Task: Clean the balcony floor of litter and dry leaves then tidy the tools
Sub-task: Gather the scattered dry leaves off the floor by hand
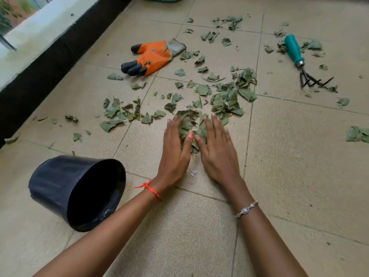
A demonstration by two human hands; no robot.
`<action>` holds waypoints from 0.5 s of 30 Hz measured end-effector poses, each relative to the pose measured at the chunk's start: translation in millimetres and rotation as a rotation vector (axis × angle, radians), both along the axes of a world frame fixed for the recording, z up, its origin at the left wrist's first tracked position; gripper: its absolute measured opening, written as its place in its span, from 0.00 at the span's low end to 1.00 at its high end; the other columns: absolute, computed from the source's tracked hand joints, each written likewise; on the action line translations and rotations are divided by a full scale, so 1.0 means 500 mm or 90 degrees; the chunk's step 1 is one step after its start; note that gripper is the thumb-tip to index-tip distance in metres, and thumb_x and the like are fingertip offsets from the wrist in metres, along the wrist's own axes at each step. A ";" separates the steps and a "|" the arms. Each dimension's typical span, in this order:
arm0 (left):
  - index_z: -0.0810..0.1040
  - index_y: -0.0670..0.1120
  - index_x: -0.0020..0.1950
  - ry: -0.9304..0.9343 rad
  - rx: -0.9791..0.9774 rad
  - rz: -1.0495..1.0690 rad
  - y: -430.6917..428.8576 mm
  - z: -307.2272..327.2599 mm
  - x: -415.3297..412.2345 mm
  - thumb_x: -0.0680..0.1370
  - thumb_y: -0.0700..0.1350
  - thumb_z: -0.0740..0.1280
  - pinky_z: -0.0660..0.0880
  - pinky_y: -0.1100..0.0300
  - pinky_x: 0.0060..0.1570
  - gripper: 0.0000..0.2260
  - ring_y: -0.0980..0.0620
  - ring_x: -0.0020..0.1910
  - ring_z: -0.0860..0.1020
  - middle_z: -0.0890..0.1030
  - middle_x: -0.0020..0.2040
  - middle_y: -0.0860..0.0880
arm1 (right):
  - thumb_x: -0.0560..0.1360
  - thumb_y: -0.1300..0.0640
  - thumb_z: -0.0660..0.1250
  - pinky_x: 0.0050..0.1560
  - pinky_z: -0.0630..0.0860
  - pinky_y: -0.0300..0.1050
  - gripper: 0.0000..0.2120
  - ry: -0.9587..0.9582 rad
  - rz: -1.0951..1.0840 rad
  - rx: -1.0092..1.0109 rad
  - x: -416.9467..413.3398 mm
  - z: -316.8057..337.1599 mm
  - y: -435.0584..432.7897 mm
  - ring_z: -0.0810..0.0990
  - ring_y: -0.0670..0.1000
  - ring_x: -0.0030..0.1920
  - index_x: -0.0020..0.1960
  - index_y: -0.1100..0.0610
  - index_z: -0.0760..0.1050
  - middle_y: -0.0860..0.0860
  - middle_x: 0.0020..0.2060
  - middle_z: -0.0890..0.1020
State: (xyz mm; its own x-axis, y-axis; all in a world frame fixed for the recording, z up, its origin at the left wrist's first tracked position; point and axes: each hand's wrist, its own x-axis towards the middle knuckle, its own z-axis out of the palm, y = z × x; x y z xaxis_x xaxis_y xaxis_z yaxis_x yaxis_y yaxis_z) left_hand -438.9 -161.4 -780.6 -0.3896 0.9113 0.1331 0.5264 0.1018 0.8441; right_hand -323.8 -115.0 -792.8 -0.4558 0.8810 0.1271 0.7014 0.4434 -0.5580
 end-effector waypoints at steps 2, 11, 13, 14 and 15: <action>0.61 0.46 0.73 -0.014 0.032 0.086 0.019 -0.002 -0.002 0.79 0.52 0.53 0.54 0.44 0.73 0.23 0.47 0.76 0.55 0.61 0.75 0.46 | 0.80 0.41 0.45 0.75 0.49 0.47 0.27 0.111 -0.025 -0.018 -0.029 0.010 0.035 0.48 0.45 0.76 0.76 0.51 0.51 0.48 0.76 0.51; 0.61 0.44 0.73 -0.083 -0.010 0.227 0.045 -0.003 0.001 0.78 0.57 0.53 0.57 0.45 0.72 0.27 0.48 0.74 0.60 0.64 0.73 0.45 | 0.79 0.37 0.43 0.73 0.38 0.42 0.31 -0.042 0.032 -0.035 -0.052 0.003 0.098 0.44 0.42 0.75 0.77 0.49 0.47 0.45 0.76 0.50; 0.63 0.43 0.71 -0.081 -0.033 0.213 0.046 0.013 0.001 0.77 0.58 0.52 0.58 0.44 0.71 0.28 0.48 0.72 0.62 0.65 0.72 0.44 | 0.77 0.35 0.41 0.75 0.42 0.44 0.33 -0.035 0.035 -0.052 -0.049 0.013 0.101 0.46 0.42 0.75 0.77 0.50 0.50 0.47 0.76 0.52; 0.63 0.42 0.71 -0.084 -0.058 0.203 0.047 0.023 -0.001 0.77 0.57 0.53 0.58 0.44 0.71 0.27 0.47 0.72 0.62 0.65 0.72 0.43 | 0.76 0.35 0.41 0.75 0.44 0.45 0.34 -0.029 0.035 -0.059 -0.047 0.018 0.103 0.48 0.43 0.76 0.77 0.51 0.52 0.47 0.76 0.53; 0.63 0.41 0.71 -0.091 -0.085 0.195 0.045 0.035 -0.009 0.78 0.56 0.53 0.57 0.45 0.72 0.26 0.46 0.72 0.61 0.65 0.72 0.42 | 0.76 0.34 0.41 0.75 0.46 0.46 0.35 -0.022 0.033 -0.066 -0.047 0.024 0.102 0.49 0.44 0.76 0.76 0.52 0.54 0.48 0.76 0.55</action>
State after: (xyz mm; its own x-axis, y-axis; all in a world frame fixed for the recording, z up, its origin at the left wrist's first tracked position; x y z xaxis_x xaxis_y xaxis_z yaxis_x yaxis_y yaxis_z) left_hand -443.3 -139.2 -763.2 -0.6527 0.7556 -0.0546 0.3322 0.3502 0.8758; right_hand -347.5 -63.9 -780.9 -0.5042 0.8633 0.0204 0.6982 0.4215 -0.5787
